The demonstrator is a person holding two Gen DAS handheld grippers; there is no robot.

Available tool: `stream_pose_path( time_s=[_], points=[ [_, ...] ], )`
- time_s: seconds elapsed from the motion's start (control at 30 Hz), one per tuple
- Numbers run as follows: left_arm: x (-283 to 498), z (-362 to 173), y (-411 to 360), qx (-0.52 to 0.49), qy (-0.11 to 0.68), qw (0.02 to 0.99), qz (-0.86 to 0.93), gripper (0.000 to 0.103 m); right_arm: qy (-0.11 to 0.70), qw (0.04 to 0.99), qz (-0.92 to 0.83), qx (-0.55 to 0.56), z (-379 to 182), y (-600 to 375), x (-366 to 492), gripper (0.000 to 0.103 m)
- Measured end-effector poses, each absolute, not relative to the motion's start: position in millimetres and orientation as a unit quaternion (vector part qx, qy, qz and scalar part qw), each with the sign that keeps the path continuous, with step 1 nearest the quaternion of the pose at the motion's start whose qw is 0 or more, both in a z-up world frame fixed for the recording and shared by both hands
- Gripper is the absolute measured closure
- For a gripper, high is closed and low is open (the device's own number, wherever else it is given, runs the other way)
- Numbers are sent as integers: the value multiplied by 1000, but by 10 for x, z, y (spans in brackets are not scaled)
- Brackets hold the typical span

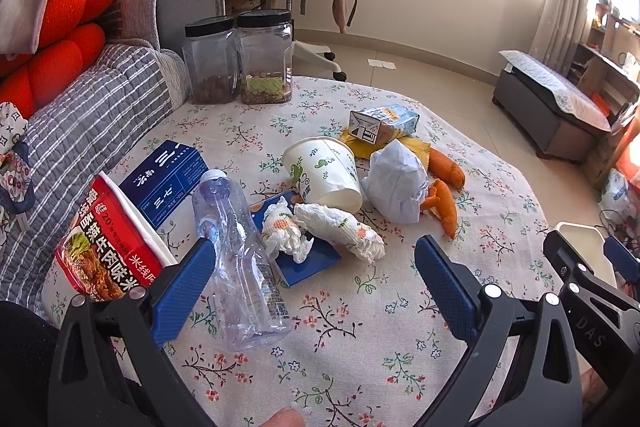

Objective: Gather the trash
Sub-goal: 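Grasp the red noodle cup with the left tool while the right tool grasps the plastic bottle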

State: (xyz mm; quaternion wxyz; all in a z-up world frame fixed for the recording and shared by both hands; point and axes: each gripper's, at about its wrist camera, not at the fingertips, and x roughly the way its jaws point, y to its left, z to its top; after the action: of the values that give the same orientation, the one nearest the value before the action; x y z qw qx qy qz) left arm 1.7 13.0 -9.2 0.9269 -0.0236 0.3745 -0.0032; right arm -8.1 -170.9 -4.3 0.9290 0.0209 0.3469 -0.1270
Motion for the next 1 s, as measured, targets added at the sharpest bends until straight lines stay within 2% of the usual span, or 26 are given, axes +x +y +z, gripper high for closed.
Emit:
stream_pose_path(
  time_s=[0.23, 0.47, 0.67, 0.8, 0.9, 1.0],
  points=[
    [47, -112, 165, -23, 383, 923, 20, 6, 389, 912, -124, 34, -146, -1759, 19, 7],
    [114, -81, 364, -8, 382, 916, 126, 6, 438, 891, -109, 51, -292, -1788, 125, 7],
    [222, 192, 730, -4, 387, 905, 174, 6, 460, 880, -92, 74, -344, -1807, 168, 7],
    [571, 348, 1058, 51, 471, 874, 105, 6, 467, 876, -80, 93, -346, -1847, 198, 7],
    [803, 264, 1345, 65, 562, 824, 33, 6, 473, 872, -71, 100, -371, -1854, 226, 7],
    [894, 103, 1516, 87, 604, 792, 0, 6, 475, 872, -65, 100, -377, -1840, 246, 7]
  ],
)
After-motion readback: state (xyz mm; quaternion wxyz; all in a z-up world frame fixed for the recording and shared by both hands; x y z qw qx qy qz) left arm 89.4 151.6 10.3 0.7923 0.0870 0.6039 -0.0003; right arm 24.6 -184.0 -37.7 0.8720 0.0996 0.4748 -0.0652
